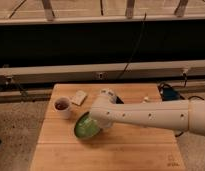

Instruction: Pick up the ceramic bowl

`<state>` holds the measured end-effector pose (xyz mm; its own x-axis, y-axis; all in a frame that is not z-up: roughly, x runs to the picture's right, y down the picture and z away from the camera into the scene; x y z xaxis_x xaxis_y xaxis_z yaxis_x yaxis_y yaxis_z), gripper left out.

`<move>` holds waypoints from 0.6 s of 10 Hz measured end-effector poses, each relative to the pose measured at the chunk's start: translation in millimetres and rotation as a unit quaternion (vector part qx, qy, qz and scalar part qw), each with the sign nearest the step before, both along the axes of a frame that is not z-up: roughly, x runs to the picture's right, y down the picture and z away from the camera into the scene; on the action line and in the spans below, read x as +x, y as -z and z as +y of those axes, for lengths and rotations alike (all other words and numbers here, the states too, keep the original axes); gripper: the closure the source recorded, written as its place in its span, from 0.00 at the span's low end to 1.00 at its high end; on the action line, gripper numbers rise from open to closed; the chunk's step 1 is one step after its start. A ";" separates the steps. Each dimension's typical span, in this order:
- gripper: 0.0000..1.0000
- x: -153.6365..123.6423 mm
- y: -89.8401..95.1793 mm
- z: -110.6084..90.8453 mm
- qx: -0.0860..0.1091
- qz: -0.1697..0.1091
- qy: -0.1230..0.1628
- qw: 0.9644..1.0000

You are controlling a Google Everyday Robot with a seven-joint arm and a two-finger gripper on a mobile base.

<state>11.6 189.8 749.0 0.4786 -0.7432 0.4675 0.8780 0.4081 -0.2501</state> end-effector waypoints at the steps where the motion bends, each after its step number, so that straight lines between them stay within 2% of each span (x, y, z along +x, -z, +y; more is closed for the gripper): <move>1: 1.00 0.5 2.8 -4.2 0.003 -0.002 0.001 1.000; 6: 1.00 9.7 10.4 -15.9 0.009 -0.002 0.005 1.000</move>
